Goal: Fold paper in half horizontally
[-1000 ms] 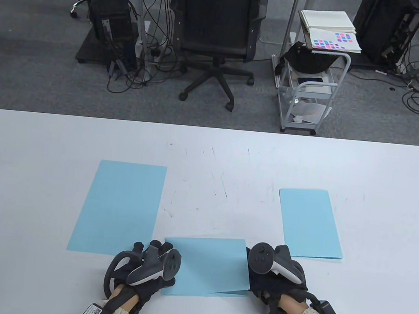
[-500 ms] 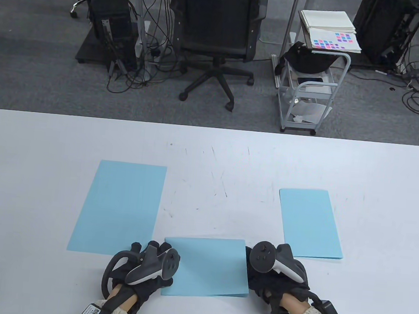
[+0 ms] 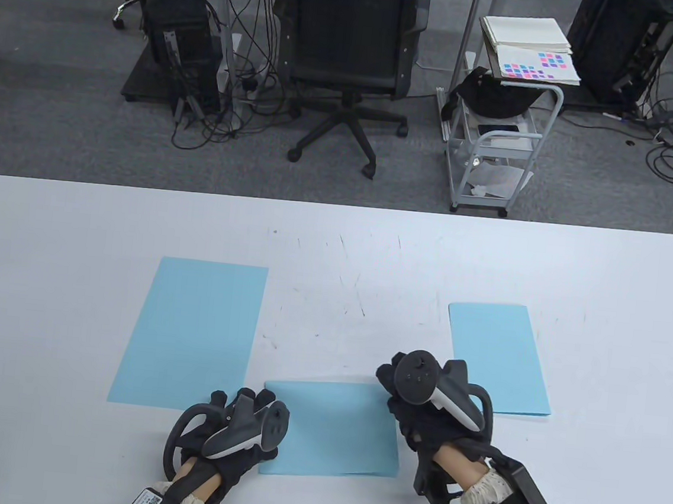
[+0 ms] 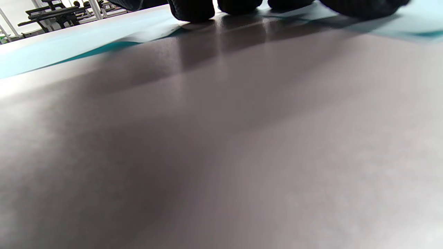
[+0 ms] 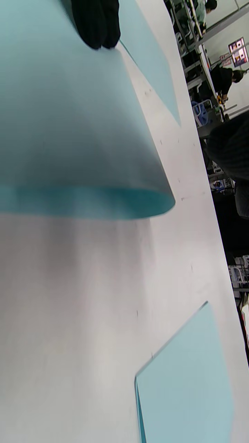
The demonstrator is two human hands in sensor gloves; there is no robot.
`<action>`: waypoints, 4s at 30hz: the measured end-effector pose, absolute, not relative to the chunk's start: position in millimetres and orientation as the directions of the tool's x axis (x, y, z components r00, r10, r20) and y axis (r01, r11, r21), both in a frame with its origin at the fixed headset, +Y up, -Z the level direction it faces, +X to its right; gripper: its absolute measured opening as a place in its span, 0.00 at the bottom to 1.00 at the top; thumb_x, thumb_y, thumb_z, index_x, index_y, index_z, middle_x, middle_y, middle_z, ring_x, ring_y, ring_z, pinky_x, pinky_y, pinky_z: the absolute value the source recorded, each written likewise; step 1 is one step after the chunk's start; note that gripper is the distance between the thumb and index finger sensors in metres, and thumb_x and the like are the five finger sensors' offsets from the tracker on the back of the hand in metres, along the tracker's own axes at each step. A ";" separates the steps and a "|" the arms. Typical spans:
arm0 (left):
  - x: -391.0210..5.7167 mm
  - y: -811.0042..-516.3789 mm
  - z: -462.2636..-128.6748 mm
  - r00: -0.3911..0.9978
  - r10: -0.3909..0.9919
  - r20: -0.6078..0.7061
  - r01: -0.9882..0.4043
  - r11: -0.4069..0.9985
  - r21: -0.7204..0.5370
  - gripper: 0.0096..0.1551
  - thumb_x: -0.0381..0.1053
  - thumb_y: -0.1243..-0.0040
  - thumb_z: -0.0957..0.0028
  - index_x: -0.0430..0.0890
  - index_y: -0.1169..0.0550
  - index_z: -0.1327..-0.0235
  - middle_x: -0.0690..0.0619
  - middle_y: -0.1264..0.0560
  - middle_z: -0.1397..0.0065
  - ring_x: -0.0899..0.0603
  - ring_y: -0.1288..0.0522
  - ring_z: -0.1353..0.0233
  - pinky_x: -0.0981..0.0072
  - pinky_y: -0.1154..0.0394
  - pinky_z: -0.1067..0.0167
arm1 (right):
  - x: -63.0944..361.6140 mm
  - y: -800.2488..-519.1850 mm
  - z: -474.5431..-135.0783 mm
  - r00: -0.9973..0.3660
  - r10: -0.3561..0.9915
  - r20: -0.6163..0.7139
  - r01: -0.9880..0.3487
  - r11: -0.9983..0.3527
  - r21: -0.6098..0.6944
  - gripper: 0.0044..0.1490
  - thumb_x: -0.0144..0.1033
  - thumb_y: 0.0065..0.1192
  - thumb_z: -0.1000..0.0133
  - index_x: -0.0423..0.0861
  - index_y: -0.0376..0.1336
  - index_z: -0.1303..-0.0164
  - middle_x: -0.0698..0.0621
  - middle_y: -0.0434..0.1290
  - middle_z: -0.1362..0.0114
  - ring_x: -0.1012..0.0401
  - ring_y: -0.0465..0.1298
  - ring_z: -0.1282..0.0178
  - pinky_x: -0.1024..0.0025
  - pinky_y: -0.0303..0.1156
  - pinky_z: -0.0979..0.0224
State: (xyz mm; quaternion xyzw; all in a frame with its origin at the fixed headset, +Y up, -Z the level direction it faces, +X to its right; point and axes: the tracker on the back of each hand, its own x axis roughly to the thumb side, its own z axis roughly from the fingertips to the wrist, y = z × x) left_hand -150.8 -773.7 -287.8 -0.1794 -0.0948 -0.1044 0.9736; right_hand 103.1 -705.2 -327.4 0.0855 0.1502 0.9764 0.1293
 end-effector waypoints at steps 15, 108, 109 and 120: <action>-148.9 -774.6 -286.8 0.956 -0.168 0.242 0.244 0.913 -0.328 0.40 0.67 0.47 0.62 0.74 0.41 0.31 0.68 0.46 0.16 0.50 0.44 0.13 0.43 0.44 0.17 | 18.5 -763.4 -323.5 -0.938 0.220 0.268 -0.089 -0.899 0.428 0.38 0.43 0.55 0.44 0.63 0.49 0.21 0.62 0.44 0.12 0.53 0.34 0.13 0.36 0.29 0.21; -144.2 -770.2 -288.8 0.952 -0.201 0.233 0.275 0.895 -0.351 0.38 0.66 0.46 0.60 0.78 0.41 0.32 0.75 0.46 0.16 0.51 0.47 0.12 0.44 0.45 0.16 | 115.5 -780.6 -298.4 -0.955 0.240 0.176 -0.124 -0.859 0.497 0.41 0.47 0.59 0.46 0.69 0.46 0.24 0.67 0.39 0.13 0.52 0.31 0.14 0.36 0.26 0.22; -142.7 -769.3 -288.9 0.950 -0.209 0.234 0.282 0.895 -0.347 0.38 0.66 0.45 0.60 0.77 0.41 0.32 0.74 0.46 0.16 0.52 0.47 0.12 0.44 0.45 0.16 | 115.7 -780.4 -298.3 -0.955 0.241 0.175 -0.125 -0.858 0.499 0.41 0.47 0.59 0.46 0.69 0.46 0.24 0.67 0.39 0.13 0.52 0.31 0.14 0.36 0.26 0.22; -120.6 -747.2 -298.0 0.958 -0.169 0.231 0.240 0.915 -0.324 0.40 0.66 0.47 0.57 0.79 0.46 0.30 0.75 0.49 0.15 0.52 0.52 0.11 0.44 0.49 0.14 | 115.7 -780.8 -298.3 -0.956 0.237 0.174 -0.122 -0.859 0.498 0.41 0.47 0.58 0.46 0.69 0.46 0.24 0.68 0.39 0.13 0.52 0.31 0.14 0.36 0.26 0.22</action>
